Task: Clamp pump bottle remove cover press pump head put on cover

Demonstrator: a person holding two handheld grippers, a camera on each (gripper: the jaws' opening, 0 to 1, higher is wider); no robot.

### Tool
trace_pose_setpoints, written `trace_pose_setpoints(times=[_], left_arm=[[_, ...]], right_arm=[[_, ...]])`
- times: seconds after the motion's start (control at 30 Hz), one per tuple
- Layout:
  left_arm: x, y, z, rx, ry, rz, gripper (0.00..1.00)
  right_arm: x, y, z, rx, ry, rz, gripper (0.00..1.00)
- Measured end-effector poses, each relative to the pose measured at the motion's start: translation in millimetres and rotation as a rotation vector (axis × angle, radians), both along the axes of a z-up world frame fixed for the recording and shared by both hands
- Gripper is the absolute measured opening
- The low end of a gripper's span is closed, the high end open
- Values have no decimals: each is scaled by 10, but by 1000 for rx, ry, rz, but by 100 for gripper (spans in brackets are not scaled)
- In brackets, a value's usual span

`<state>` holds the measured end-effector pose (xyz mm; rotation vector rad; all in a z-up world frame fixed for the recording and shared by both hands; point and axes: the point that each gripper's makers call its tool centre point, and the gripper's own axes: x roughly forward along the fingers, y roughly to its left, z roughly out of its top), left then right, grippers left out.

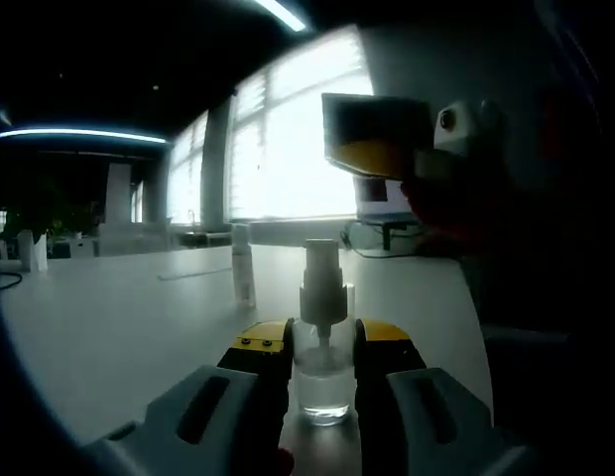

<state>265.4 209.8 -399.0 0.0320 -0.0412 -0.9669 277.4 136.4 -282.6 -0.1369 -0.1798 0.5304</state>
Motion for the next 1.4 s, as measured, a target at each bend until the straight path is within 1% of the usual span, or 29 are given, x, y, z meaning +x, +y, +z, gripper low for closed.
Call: trace_pose_setpoints(times=[0.07,0.13,0.17,0.23,0.3,0.47,0.6,0.67,0.7,0.77,0.8,0.93,1.03,1.1,1.17,1.27,1.4], left_arm=[[-9,-8,5,0,-1,0,15],[-11,-8,4,-1,1,-1,15],[-8,-6,3,0,2,-1,15],[-6,-5,0,0,2,-1,15],[-2,-5,-3,1,2,-1,15],[-2,-3,-6,2,2,0,15],[-12,-9,-2,4,1,0,15],[-9,-6,-4,4,0,0,15],[-5,-2,-7,5,0,0,15],[-2,0,-9,5,0,1,15],[-1,0,-10,6,0,1,15],[-10,-8,-6,6,0,0,15],[-5,0,-10,7,0,0,15],[-3,2,-12,7,0,0,15],[2,3,-14,8,0,0,15],[-3,-1,-13,8,0,1,15],[0,2,-16,9,1,1,15]], right_arm=[[-20,-43,-27,29,6,-10,12],[-7,-139,-57,63,18,-33,13],[-16,-159,-74,66,22,-42,13],[-25,-205,-110,73,32,-60,16],[-17,-263,-136,108,57,-58,19],[-5,-392,-214,87,77,-135,20],[41,-474,-343,74,120,-187,20],[74,-524,-429,77,149,-208,21],[87,-540,-456,79,149,-207,21],[94,-551,-504,113,168,-199,22],[109,-580,-535,114,174,-215,23],[150,-662,-662,80,194,-266,23],[193,-703,-803,49,224,-292,22],[229,-699,-876,67,248,-286,22],[279,-708,-949,34,256,-302,22],[320,-719,-1042,32,278,-313,21],[317,-686,-1162,-4,285,-321,21]])
